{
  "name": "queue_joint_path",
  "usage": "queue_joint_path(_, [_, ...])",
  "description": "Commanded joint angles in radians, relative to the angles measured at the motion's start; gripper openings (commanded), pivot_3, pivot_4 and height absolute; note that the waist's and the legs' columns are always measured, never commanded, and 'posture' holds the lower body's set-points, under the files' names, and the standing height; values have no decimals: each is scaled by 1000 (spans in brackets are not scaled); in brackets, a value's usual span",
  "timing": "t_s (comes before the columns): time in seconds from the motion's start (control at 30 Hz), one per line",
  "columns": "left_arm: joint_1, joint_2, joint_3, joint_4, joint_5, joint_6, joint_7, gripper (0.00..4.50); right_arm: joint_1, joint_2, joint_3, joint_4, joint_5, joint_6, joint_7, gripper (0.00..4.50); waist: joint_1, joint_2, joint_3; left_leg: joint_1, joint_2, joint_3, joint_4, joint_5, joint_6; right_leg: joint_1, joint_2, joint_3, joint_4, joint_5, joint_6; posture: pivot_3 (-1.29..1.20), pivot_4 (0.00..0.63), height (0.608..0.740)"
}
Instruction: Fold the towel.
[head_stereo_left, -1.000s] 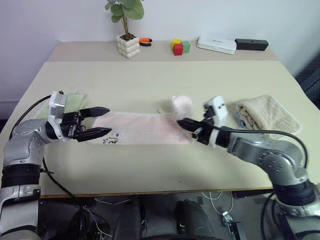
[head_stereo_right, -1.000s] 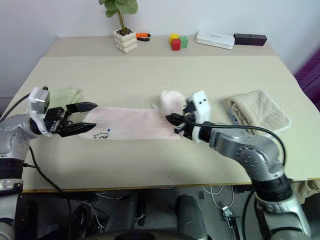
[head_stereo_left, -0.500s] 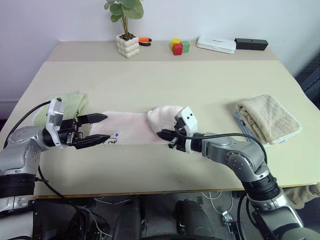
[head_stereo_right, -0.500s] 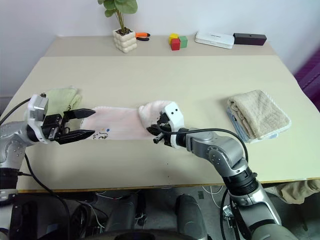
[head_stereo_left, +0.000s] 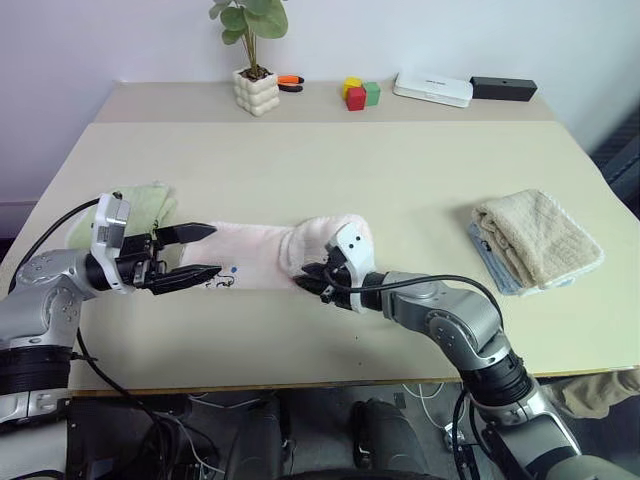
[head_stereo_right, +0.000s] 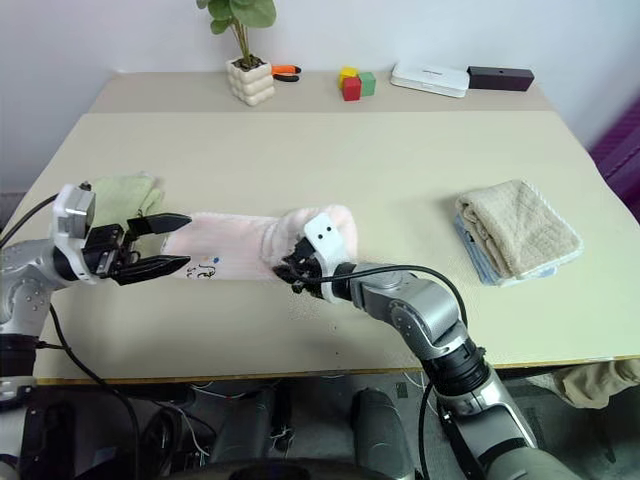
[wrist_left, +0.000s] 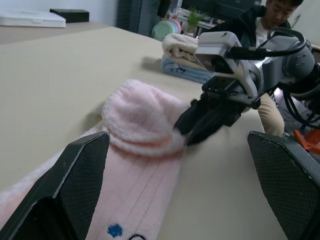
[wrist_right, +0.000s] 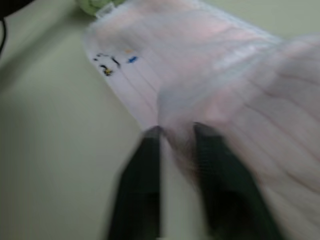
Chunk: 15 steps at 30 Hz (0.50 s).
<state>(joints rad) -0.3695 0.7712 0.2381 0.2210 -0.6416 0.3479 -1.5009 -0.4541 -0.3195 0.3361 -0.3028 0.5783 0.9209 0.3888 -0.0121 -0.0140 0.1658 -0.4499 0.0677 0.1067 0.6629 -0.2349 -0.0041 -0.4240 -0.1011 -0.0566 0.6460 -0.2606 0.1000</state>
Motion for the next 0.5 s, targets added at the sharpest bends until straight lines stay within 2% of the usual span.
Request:
queue_joint_path(0.03, [-29, -9, -7, -17, -14, 11, -1, 4500, -13, -39, -16, -80, 20, 21, 73, 3234, 0, 0, 0, 0, 0, 0, 0, 0, 0, 0, 0, 0, 0, 0, 0, 0, 150, 735])
queue_joint_path(0.07, [-35, -14, -10, -17, -15, 13, 2, 4500, -18, -46, -43, -96, 55, 48, 94, 3851, 1, 0, 0, 0, 0, 0, 0, 0, 0, 0, 0, 0, 0, 0, 0, 0, 150, 735])
queue_joint_path(0.1, [-43, -21, -12, -14, -17, 18, 6, 4500, -32, -47, -85, -105, 91, 66, 107, 4284, 1, 0, 0, 0, 0, 0, 0, 0, 0, 0, 0, 0, 0, 0, 0, 0, 150, 735])
queue_joint_path(0.13, [-48, -25, -13, -11, -18, 21, 9, 4500, -42, -44, -114, -110, 116, 79, 113, 4466, 0, 0, 0, 0, 0, 0, 0, 0, 0, 0, 0, 0, 0, 0, 0, 0, 150, 735])
queue_joint_path(0.23, [-70, -55, -18, -16, -22, 30, 33, 4500, -84, -13, -254, -72, 192, 100, 86, 4466, 0, 0, 0, 0, 0, 0, 0, 0, 0, 0, 0, 0, 1, 0, 0, 0, 150, 735])
queue_joint_path(0.3, [-78, -75, -23, -21, -18, 26, 48, 4500, -96, -17, -293, -39, 168, 81, 67, 4466, 1, 0, 0, 0, 0, 0, 0, 0, 0, 0, 0, 0, 1, 0, 0, 0, 150, 735])
queue_joint_path(0.4, [-75, -98, -31, -30, -5, 7, 63, 4500, -93, -7, -352, 15, 130, 36, 25, 3639, 1, 0, 0, 0, 0, 0, 0, 0, 0, 1, 0, 0, 0, 0, 0, 0, 150, 735])
queue_joint_path(0.47, [-68, -99, -30, -39, -11, 17, 64, 4500, -93, 25, -366, 43, 112, -1, -3, 2737, -1, 0, 0, 0, 0, 0, 0, 0, 0, 0, 0, 0, 1, 0, 0, 0, 150, 735])
queue_joint_path(0.5, [-65, -98, -29, -41, -14, 22, 64, 4500, -91, 39, -355, 63, 77, -38, -21, 2121, -2, 0, 0, 0, 0, 0, 0, 0, 0, 0, 0, 0, 1, 0, 0, 0, 150, 735])
